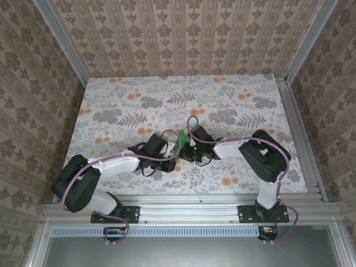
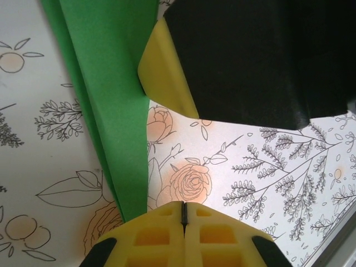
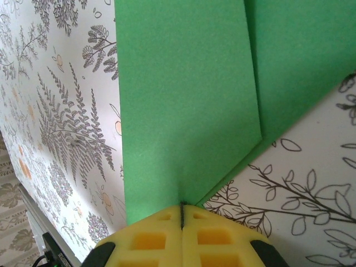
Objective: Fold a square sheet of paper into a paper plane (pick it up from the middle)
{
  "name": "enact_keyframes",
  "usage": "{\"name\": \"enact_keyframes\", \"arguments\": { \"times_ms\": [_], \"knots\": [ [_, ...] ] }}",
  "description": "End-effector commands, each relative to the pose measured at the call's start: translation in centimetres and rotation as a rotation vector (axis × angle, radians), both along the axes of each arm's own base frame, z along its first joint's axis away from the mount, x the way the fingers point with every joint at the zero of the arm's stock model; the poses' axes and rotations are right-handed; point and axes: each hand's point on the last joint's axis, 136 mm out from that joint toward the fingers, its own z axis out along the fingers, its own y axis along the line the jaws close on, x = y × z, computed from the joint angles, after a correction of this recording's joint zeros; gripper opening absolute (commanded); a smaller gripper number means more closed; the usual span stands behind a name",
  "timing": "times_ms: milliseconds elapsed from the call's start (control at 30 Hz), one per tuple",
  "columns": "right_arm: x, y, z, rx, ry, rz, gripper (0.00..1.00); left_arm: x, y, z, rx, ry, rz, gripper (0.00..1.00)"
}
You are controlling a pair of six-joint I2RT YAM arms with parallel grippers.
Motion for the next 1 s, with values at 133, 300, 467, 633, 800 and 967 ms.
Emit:
{"name": "enact_keyframes", "arguments": {
  "times_ms": [133,300,467,633,800,967],
  "knots": [
    [-1.0,-1.6,-3.0,-0.105,0.054,0.008,0.05,-0.5,1.6,-2.3,0.051,0.032,0.035,0.0],
    [-1.3,-1.9,-3.5,-0.127,0.065,0.011,0.05,-0.9,1.8,-2.8,0.02,0.072,0.059,0.0],
    [-1.3,-2.3,-3.9,-0.153,0.073,0.011,0.05,-1.5,1.6,-3.2,-0.043,0.15,0.081,0.0],
    [-1.3,-2.3,-4.3,-0.165,0.081,0.014,0.05,-1.9,2.2,-4.5,-0.075,0.263,0.125,0.0],
    [-1.2,-2.3,-4.4,-0.173,0.083,0.017,0.05,-1.9,2.0,-5.5,-0.08,0.324,0.135,0.0],
    [-1.0,-2.3,-4.0,-0.166,0.078,0.015,0.05,-2.1,2.0,-6.5,-0.078,0.366,0.137,0.0]
  ]
}}
